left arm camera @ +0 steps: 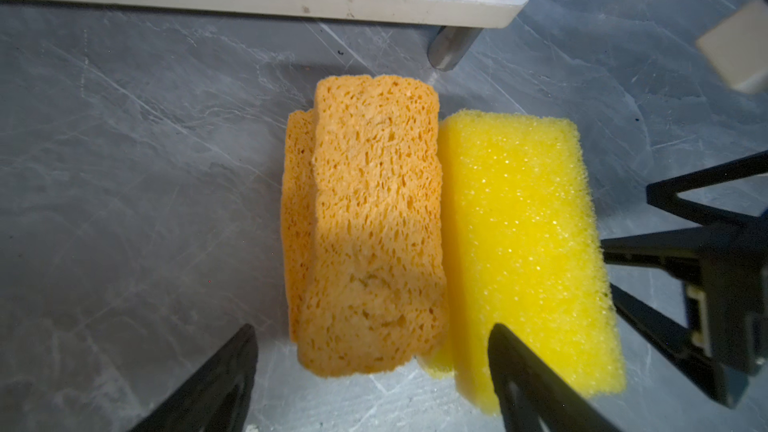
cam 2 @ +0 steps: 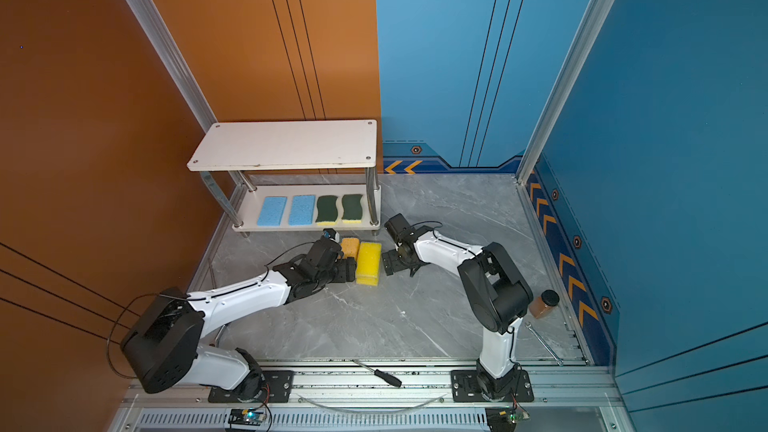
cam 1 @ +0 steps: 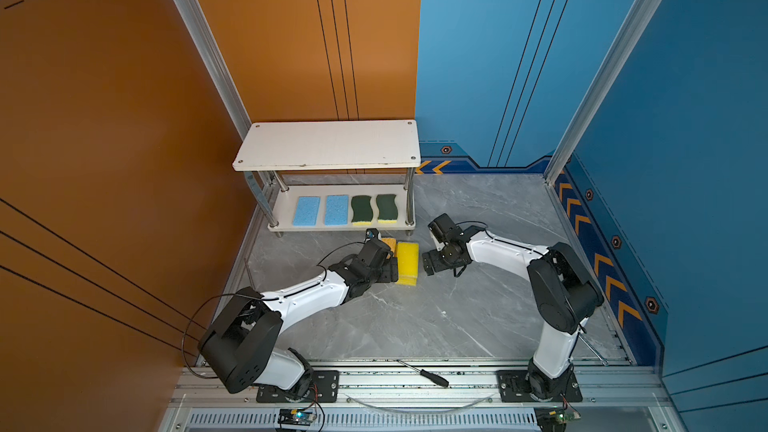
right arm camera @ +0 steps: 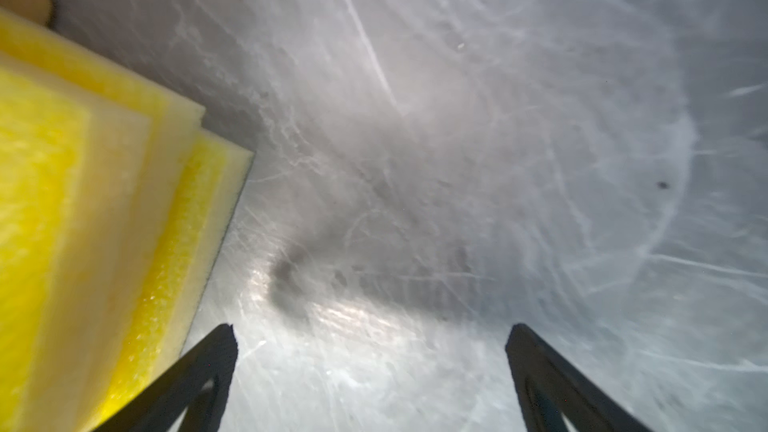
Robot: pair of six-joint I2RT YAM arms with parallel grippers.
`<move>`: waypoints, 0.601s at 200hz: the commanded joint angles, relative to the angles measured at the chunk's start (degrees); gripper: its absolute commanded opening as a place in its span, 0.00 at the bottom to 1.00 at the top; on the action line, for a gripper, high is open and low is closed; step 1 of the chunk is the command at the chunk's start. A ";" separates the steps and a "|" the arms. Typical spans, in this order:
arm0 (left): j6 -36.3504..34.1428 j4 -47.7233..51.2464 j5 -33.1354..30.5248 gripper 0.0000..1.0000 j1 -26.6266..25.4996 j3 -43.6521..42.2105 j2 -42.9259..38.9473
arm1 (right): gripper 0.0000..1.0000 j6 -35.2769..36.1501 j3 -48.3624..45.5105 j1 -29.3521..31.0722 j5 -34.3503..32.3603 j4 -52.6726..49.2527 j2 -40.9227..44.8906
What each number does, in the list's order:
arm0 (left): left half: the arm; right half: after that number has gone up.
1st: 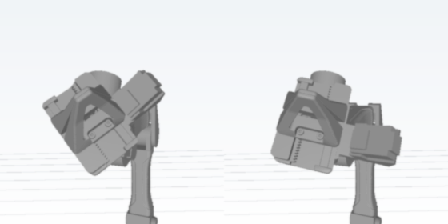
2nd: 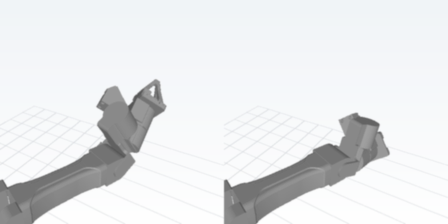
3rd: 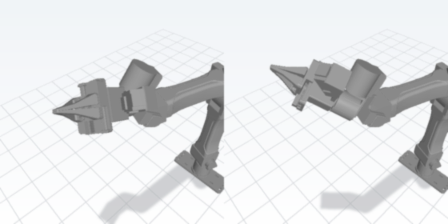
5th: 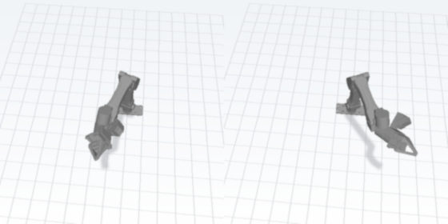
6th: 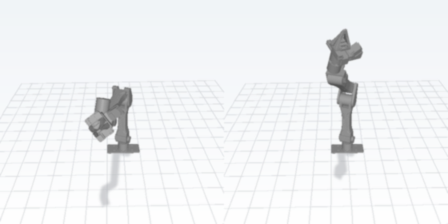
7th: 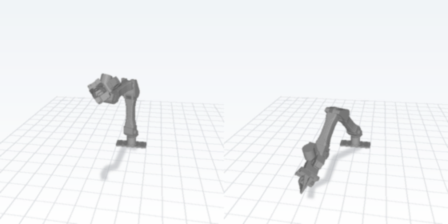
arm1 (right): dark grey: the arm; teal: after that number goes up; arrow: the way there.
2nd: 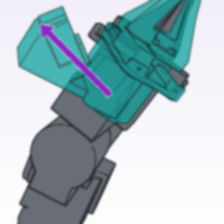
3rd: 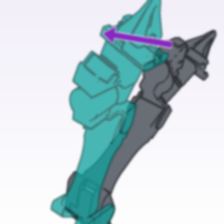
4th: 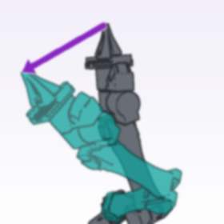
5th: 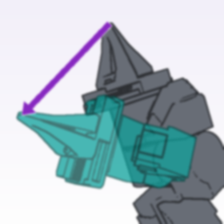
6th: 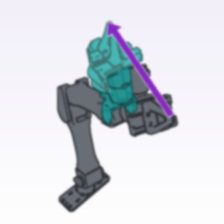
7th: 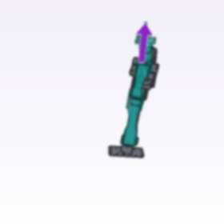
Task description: Place and organize the cleaning sponges onto the shelf
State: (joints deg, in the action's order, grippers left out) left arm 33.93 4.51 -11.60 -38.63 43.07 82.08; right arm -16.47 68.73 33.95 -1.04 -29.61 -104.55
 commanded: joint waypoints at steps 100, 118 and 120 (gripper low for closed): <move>-3.38 3.31 -3.00 0.88 1.54 1.30 3.07 | 1.00 0.74 -2.95 -3.37 1.52 -1.86 5.59; -3.95 3.89 -3.28 0.88 1.54 1.82 3.19 | 1.00 0.74 -2.93 -3.53 1.48 -1.86 5.59; -4.00 4.07 -3.37 0.88 1.54 1.90 3.17 | 1.00 0.71 -2.84 -3.47 1.50 -1.86 5.54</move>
State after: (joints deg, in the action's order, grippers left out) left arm 31.83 6.09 -13.34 -37.67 43.20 84.60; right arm -16.34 66.54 30.79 0.01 -29.58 -100.33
